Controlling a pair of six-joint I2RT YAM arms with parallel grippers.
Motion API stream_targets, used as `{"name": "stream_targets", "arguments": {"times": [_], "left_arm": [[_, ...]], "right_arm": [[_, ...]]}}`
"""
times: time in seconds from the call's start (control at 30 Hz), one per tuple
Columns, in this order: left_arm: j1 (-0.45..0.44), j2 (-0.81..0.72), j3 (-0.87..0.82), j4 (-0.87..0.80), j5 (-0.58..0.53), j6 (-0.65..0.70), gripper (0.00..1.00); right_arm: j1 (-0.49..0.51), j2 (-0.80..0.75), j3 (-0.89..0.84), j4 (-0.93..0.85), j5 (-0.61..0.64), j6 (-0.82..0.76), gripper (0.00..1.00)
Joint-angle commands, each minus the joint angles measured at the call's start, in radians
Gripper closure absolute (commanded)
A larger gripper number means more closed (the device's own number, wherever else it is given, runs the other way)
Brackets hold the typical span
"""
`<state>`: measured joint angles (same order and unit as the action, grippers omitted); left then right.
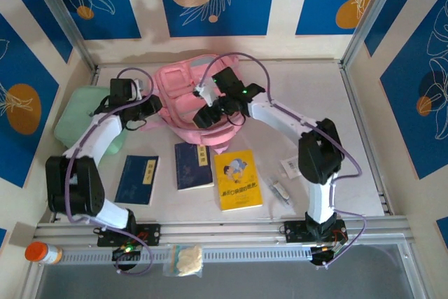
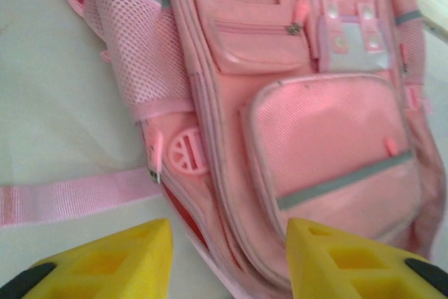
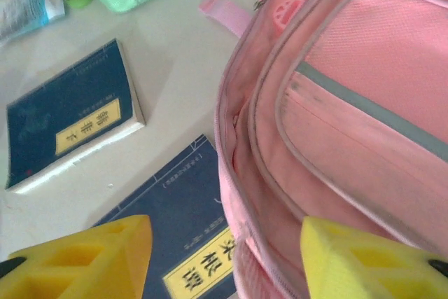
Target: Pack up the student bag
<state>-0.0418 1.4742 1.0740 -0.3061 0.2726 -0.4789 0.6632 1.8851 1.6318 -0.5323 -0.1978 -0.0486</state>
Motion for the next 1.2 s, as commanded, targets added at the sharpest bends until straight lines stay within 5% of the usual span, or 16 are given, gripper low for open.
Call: {"name": "stream_targets", "arguments": {"times": [0.0,0.27,0.5,0.77,1.17], "left_arm": [[-0.027,-0.092,-0.062,-0.072,0.065,-0.019,0.51],[-0.241,-0.249,-0.183,-0.125,0.035,-0.113,0.47],[-0.482,-0.277,-0.273,-0.092,-0.035,-0.247,0.45],[-0.512,-0.34,-0.43,-0.057,-0.086,-0.348,0.45],[-0.757,-0.205,-0.452,0.17,-0.095,-0.51,0.49]], "right_arm": [[-0.048,-0.112,-0.074,0.023,0.002,0.195,0.39],[-0.168,-0.275,-0.308,-0.089,-0.011,0.544,0.34],[-0.16,-0.388,-0.514,-0.149,0.014,0.689,0.34],[-0.002,-0.363,-0.575,-0.157,0.117,0.859,0.37],[-0.043,-0.408,-0.755,-0.14,0.163,0.917,0.33]]}}
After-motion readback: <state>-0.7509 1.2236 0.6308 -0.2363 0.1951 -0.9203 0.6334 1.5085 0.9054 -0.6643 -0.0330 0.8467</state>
